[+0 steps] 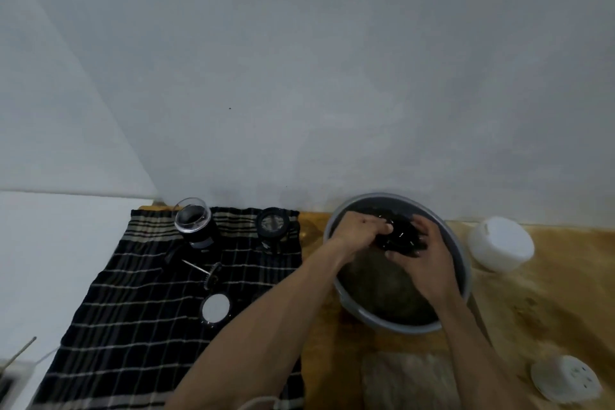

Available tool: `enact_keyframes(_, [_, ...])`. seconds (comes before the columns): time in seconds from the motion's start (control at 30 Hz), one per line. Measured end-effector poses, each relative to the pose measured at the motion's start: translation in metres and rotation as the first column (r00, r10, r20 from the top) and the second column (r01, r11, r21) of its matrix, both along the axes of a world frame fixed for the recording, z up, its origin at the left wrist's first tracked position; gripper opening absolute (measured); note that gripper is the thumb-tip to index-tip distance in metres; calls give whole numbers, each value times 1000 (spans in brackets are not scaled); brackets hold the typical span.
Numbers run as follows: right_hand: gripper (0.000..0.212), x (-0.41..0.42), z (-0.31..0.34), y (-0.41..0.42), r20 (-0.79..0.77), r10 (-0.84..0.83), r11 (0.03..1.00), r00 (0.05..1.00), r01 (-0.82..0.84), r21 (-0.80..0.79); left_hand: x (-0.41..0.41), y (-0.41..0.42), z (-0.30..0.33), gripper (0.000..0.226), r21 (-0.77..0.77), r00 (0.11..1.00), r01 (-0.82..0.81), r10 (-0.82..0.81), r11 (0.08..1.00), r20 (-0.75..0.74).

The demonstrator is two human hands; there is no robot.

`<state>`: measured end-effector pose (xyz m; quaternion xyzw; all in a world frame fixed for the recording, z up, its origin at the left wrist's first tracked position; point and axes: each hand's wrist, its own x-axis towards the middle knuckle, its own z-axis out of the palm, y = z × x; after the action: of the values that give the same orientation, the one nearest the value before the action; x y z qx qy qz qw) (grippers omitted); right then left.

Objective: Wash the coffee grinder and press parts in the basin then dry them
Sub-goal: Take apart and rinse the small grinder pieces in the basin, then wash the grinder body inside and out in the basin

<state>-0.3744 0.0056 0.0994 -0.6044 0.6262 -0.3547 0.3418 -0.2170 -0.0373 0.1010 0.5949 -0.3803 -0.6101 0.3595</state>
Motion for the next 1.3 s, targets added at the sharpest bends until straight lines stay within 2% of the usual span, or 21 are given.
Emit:
enact_keyframes(0.1, [90,1,2,-6,-25,41,998,999,-40,42,7,1,10,19,-3,998,43,-43,999,43])
enact_keyframes(0.2, [90,21,13,-9,33,73,994,997,-75,80,43,6,25,22,-2,999,20,-20,1000,30])
enact_keyframes(0.33, [61,71,36,1,16,277,959,961,-277,59,128,28,47,19,48,991,130,-128,990,-46])
enact_keyframes(0.47, [60,153,43,22,47,474,879,879,-476,28,231,74,66,7,111,964,263,-257,958,-64])
enact_keyframes(0.57, [66,226,31,37,-19,632,773,775,-628,87,305,119,62,9,161,985,172,-174,972,-2])
enact_keyframes(0.7, [68,304,3,61,-109,787,611,607,-744,270,361,179,30,14,246,993,-46,17,968,118])
enact_keyframes(0.8, [77,343,-24,73,-166,868,493,468,-777,390,379,213,-9,8,263,960,-228,172,938,220])
enact_keyframes(0.87, [82,358,-36,77,-183,883,467,432,-768,438,380,225,-31,7,252,924,-322,244,913,296])
enact_keyframes(1.0, [77,376,-51,83,-263,909,417,325,-735,534,374,239,-64,9,247,896,-335,227,909,381])
enact_keyframes(1.2, [54,381,-52,79,-247,927,375,283,-698,609,368,236,-76,15,286,869,-307,144,908,474])
enact_keyframes(1.3, [45,378,-32,73,-211,913,404,348,-704,584,377,231,-69,33,316,817,-209,-12,925,576])
